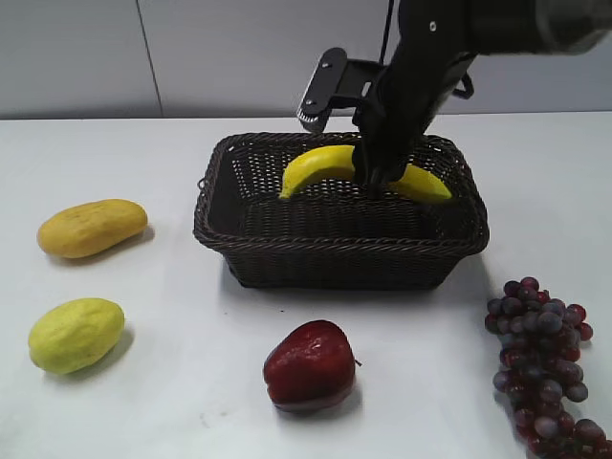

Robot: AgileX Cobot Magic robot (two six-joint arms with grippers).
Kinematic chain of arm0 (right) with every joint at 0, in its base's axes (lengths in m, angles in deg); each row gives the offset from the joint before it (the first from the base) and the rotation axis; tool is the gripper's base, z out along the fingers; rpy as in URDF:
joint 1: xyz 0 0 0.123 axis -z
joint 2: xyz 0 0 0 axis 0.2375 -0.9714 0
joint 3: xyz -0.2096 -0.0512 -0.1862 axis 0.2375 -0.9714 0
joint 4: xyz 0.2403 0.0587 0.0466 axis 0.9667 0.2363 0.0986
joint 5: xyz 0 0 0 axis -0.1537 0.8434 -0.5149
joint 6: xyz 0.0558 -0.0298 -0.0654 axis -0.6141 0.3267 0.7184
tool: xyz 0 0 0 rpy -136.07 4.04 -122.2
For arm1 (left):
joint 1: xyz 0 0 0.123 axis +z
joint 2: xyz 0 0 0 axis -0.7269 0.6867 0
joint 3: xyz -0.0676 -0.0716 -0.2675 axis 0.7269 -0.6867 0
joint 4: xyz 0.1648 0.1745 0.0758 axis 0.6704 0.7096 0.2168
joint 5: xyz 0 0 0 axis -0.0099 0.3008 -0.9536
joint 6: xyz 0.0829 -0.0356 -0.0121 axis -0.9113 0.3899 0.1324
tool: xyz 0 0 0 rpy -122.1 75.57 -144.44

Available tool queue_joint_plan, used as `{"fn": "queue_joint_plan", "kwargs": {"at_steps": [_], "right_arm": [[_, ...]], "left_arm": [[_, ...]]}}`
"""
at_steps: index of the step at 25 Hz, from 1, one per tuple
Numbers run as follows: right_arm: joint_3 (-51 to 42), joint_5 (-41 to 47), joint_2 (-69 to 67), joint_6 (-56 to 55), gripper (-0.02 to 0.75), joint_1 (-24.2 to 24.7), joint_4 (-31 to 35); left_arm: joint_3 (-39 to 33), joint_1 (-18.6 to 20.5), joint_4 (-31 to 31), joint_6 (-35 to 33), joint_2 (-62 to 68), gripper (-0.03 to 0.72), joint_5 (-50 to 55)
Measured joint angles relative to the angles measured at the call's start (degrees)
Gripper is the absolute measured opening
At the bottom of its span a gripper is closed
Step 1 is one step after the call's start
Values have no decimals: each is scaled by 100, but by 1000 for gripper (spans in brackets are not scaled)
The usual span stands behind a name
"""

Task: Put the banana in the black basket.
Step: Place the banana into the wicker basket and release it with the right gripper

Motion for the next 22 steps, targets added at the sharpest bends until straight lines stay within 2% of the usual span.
{"fn": "queue_joint_plan", "kwargs": {"at_steps": [7, 17, 19, 22], "right_arm": [[0, -533, -490, 17, 311, 0, 244], [158, -540, -660, 24, 312, 0, 244], [243, -449, -660, 24, 364, 0, 244], [413, -120, -660, 24, 512, 0, 244]], "left_arm": [[0, 0, 0, 0, 0, 231, 0], [0, 0, 0, 0, 0, 230, 0], [0, 0, 0, 0, 0, 230, 0], [0, 0, 0, 0, 0, 230, 0]]}}
